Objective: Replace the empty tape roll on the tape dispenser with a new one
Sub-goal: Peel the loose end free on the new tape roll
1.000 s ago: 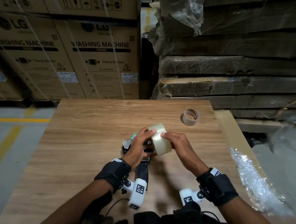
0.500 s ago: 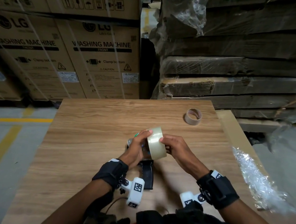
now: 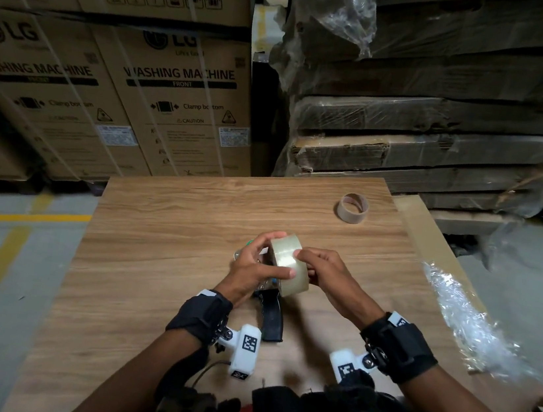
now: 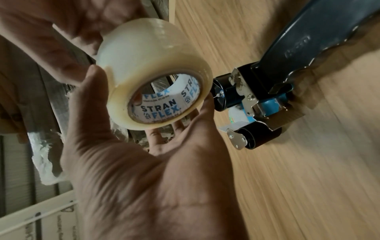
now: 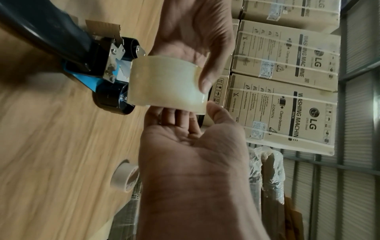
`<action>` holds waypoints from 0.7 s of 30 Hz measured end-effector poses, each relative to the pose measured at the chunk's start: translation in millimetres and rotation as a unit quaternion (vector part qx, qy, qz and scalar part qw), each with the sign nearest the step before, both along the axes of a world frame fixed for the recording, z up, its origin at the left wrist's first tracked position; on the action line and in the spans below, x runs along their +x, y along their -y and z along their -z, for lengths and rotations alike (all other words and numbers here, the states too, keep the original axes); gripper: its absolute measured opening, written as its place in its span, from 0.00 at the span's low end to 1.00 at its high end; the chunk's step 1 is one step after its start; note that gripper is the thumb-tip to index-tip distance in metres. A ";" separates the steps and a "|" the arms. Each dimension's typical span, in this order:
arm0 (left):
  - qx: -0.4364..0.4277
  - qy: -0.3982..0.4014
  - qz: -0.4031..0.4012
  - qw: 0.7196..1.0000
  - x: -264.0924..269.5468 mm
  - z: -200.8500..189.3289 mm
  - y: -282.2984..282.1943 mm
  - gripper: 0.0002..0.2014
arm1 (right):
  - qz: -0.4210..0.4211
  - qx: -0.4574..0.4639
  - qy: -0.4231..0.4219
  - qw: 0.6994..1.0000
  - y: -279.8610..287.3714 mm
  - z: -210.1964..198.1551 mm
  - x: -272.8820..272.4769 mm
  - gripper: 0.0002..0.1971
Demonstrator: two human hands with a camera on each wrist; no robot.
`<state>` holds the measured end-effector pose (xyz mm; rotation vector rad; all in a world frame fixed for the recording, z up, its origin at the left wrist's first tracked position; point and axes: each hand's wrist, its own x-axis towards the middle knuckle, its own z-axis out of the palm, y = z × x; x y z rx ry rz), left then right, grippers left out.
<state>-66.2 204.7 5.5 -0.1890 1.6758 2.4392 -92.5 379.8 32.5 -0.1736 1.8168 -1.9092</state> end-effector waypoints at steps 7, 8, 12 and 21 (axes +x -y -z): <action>0.010 0.050 -0.015 0.999 2.0 -5.7 -4.8 0.31 | 0.010 -0.007 0.000 1.000 -1.4 2.1 5.1 0.15; 0.033 0.068 -0.009 0.997 2.7 -5.7 -4.5 0.30 | 0.012 -0.007 -0.004 1.000 -1.4 2.6 5.4 0.15; 0.054 0.074 0.028 0.995 8.8 0.3 0.0 0.27 | 0.017 0.010 -0.022 1.000 -2.2 4.2 7.1 0.12; -0.069 -0.008 -0.009 0.998 7.8 2.0 2.6 0.41 | 0.084 -0.023 -0.029 0.996 -2.1 1.9 13.9 0.25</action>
